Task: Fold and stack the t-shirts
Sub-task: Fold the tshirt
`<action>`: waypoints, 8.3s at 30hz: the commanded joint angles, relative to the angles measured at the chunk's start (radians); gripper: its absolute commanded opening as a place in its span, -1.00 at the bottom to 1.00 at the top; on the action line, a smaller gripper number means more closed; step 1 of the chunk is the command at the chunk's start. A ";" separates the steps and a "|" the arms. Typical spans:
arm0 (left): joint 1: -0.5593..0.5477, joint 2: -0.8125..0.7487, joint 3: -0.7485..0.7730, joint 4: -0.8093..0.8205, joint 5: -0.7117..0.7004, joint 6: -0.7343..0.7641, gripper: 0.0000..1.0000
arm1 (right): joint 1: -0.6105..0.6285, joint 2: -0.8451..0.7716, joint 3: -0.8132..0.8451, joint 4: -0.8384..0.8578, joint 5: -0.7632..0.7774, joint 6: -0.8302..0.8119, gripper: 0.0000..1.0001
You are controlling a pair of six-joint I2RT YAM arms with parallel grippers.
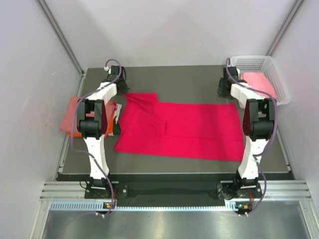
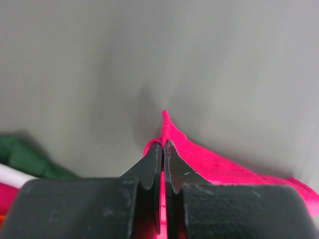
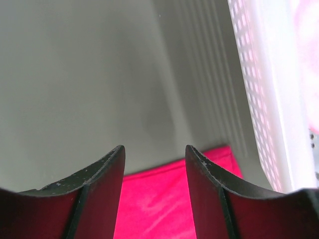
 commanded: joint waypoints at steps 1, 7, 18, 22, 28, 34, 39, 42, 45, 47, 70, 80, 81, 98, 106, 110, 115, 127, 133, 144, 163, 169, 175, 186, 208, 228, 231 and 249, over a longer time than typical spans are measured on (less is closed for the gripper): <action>0.012 -0.065 -0.007 0.045 -0.066 -0.006 -1.00 | 0.010 0.050 0.078 -0.027 0.050 -0.001 0.03; 0.040 -0.088 -0.016 0.028 -0.128 -0.026 -1.00 | 0.012 0.043 0.053 -0.019 0.075 0.016 0.01; 0.051 -0.077 -0.018 0.055 -0.051 -0.034 -1.00 | 0.010 0.046 0.042 -0.027 0.108 0.008 0.01; 0.051 -0.075 -0.020 0.065 -0.030 -0.034 -1.00 | 0.010 0.097 0.081 -0.048 0.084 0.008 0.00; 0.049 -0.075 -0.023 0.068 0.007 -0.034 -1.00 | 0.004 0.128 0.118 -0.093 0.093 0.019 -0.05; 0.042 -0.069 -0.020 0.072 0.018 -0.034 -1.00 | -0.011 0.116 0.081 -0.097 0.098 0.025 -0.02; 0.031 -0.066 -0.017 0.074 0.019 -0.031 -1.00 | -0.014 0.075 0.035 -0.087 0.130 0.031 -0.01; 0.026 -0.065 -0.016 0.072 0.018 -0.031 -1.00 | -0.019 0.044 0.004 -0.073 0.127 0.034 -0.01; 0.026 -0.069 -0.016 0.072 0.013 -0.029 -1.00 | -0.019 0.023 -0.016 -0.065 0.110 0.039 -0.04; 0.025 -0.072 -0.018 0.071 0.013 -0.029 -1.00 | -0.022 0.023 -0.028 -0.056 0.102 0.040 -0.11; -0.031 -0.045 0.042 0.054 0.027 -0.025 -1.00 | -0.025 -0.045 0.092 -0.088 0.125 0.036 -1.00; -0.034 -0.160 -0.024 0.037 0.027 -0.014 -1.00 | -0.025 -0.148 -0.072 -0.035 0.082 0.048 -1.00; -0.034 -0.186 -0.035 0.040 0.030 -0.012 -1.00 | -0.027 -0.174 -0.085 -0.025 0.082 0.049 -1.00; -0.064 -0.400 -0.288 0.130 0.073 -0.003 -1.00 | -0.044 -0.359 -0.267 0.004 0.035 0.066 -1.00; -0.086 -0.558 -0.418 0.155 0.038 0.001 -1.00 | -0.062 -0.464 -0.393 0.042 0.001 0.076 -1.00; -0.089 -0.637 -0.486 0.154 0.013 -0.008 -1.00 | -0.094 -0.505 -0.433 0.047 -0.002 0.074 -1.00; -0.090 -0.733 -0.593 0.180 0.000 -0.002 -1.00 | -0.102 -0.563 -0.490 0.050 -0.005 0.076 -1.00; -0.095 -1.029 -0.816 0.212 -0.039 0.004 -1.00 | -0.105 -0.668 -0.614 0.071 -0.013 0.099 -1.00; -0.107 -1.094 -0.886 0.198 -0.022 -0.008 -1.00 | -0.106 -0.717 -0.666 0.082 -0.010 0.117 -1.00; -0.175 -1.232 -1.101 0.147 -0.016 -0.106 -1.00 | -0.106 -0.862 -0.849 0.180 0.059 0.223 -1.00; -0.271 -1.171 -1.012 -0.075 -0.096 -0.157 0.89 | 0.191 -0.918 -0.798 0.237 -0.114 0.189 0.11; -0.268 -0.901 -0.830 -0.047 -0.115 -0.074 0.44 | 0.347 -0.768 -0.711 0.260 -0.208 0.207 0.07; -0.264 -0.728 -0.708 -0.064 -0.235 -0.020 0.08 | 0.384 -0.715 -0.698 0.281 -0.224 0.191 0.06; -0.258 -0.597 -0.707 -0.061 -0.182 -0.008 0.10 | 0.384 -0.748 -0.717 0.280 -0.231 0.161 0.08; -0.366 -0.847 -0.941 -0.004 0.345 0.003 -0.37 | 0.383 -0.738 -0.761 0.295 -0.220 0.168 0.08; -0.263 -0.937 -0.958 -0.060 0.364 -0.081 -0.45 | 0.576 -0.435 -0.568 0.541 -0.606 0.292 0.13; -0.196 -1.005 -0.984 -0.073 0.317 -0.080 -0.39 | 0.633 -0.375 -0.533 0.541 -0.597 0.319 0.11; -0.198 -1.088 -1.086 -0.047 0.162 -0.163 -0.28 | 0.737 -0.232 -0.511 0.493 -0.511 0.419 -0.20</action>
